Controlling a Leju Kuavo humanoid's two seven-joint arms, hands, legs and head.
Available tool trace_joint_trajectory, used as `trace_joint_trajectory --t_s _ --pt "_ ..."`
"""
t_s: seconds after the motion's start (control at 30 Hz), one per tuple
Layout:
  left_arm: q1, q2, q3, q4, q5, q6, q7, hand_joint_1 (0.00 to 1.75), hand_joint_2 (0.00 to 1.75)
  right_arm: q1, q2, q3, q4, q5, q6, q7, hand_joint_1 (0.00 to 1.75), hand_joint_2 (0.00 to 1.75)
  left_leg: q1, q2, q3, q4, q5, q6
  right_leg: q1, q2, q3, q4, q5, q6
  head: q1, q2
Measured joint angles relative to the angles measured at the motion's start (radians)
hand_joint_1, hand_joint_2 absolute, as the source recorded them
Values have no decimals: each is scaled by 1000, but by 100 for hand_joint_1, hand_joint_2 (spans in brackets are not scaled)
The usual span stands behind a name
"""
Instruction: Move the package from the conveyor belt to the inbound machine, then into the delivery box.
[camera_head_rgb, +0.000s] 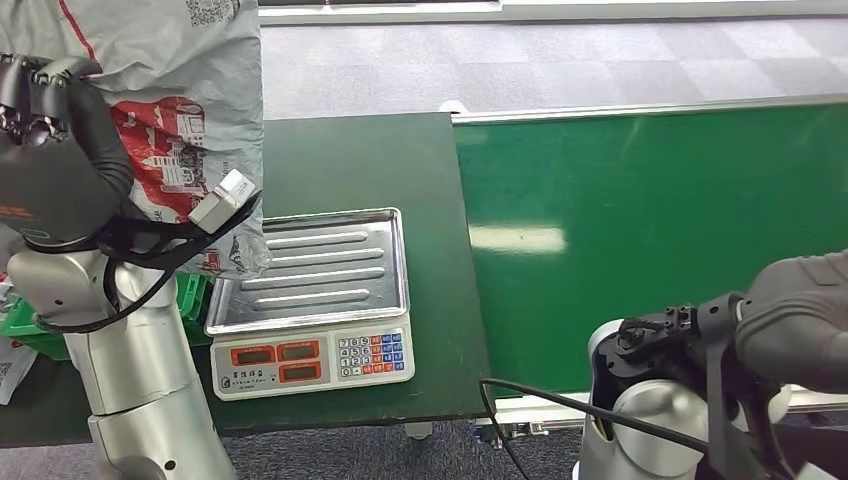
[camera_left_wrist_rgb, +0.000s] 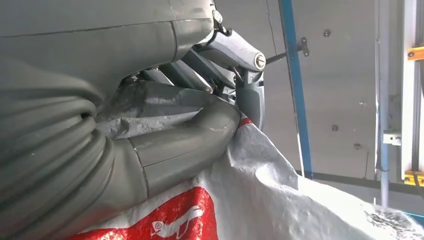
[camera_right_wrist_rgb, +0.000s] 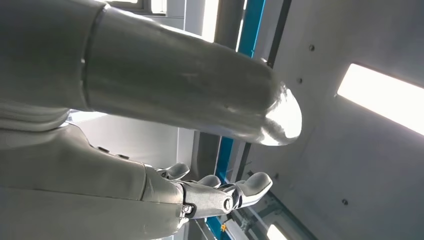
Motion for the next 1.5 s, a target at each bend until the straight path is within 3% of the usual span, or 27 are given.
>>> trace_joint_trajectory --t_s 0.07,0.1,0.17,0.23,0.27,0.3,0.33,0.4,0.5,0.87,1.03,1.37,1.43,1.5 --pt "-41 70 -20 56 -1 0 127 175 175 0 0 0 1 6 0 0 0 0 0 0 1 1 1 -2 2 1 -2 0 1 -1 1 0" --pt "-81 123 -49 114 -2 0 243 175 175 0 0 0 1 10 0 0 0 0 0 1 0 1 2 -3 3 2 -4 0 2 -3 1 0" --pt "-181 212 -170 302 8 -3 601 175 175 0 0 0 1 19 1 0 0 0 -1 0 -1 2 4 -4 6 1 -5 0 4 -4 0 0" --pt "-265 247 -346 538 41 -33 985 175 175 0 0 0 1 25 1 0 0 0 0 -7 -1 1 6 -3 6 -6 0 0 4 -3 0 0" --pt "-295 257 -429 653 65 -61 1114 175 175 -1 0 1 1 26 1 0 0 0 1 -9 -1 0 6 -3 4 -9 2 0 4 -4 0 0" --pt "-316 271 -491 757 88 -89 1186 175 175 -1 0 2 1 27 1 -1 0 0 1 -6 -3 0 7 -3 3 -7 2 1 5 -4 0 0" --pt "-330 283 -535 849 108 -114 1205 175 175 -1 0 3 1 27 1 -1 0 0 1 0 -5 0 7 -3 1 -1 0 1 7 -5 0 0" --pt "-346 303 -569 988 132 -133 1126 175 175 -1 0 4 1 28 1 0 0 0 1 13 -6 0 6 -4 0 11 -5 1 10 -5 0 0" --pt "-365 320 -582 1126 140 -137 1002 175 175 -1 0 4 1 28 1 0 0 0 1 13 -5 1 6 -4 1 13 -9 1 11 -5 0 0" --pt "-348 407 -531 1331 263 -151 1151 175 175 1 0 5 1 37 1 0 0 0 2 10 -8 0 6 -5 2 10 -11 1 10 -6 0 0" --pt "-313 420 -420 1353 421 -74 1093 175 175 3 0 5 0 48 1 0 0 0 2 10 -8 0 6 -5 2 10 -11 1 10 -6 0 0" --pt "-266 428 -264 1338 493 -6 1025 175 175 6 0 4 0 54 1 0 0 0 2 11 -7 0 6 -5 2 11 -11 1 10 -6 0 0" --pt "-231 424 -177 1275 439 0 951 175 175 6 0 4 0 51 1 0 0 0 2 12 -7 0 6 -5 2 12 -12 1 10 -6 0 0" --pt "-199 404 -34 1189 354 0 797 175 175 7 0 4 -1 48 1 0 0 0 2 12 -8 0 6 -5 2 12 -13 1 10 -6 0 0"
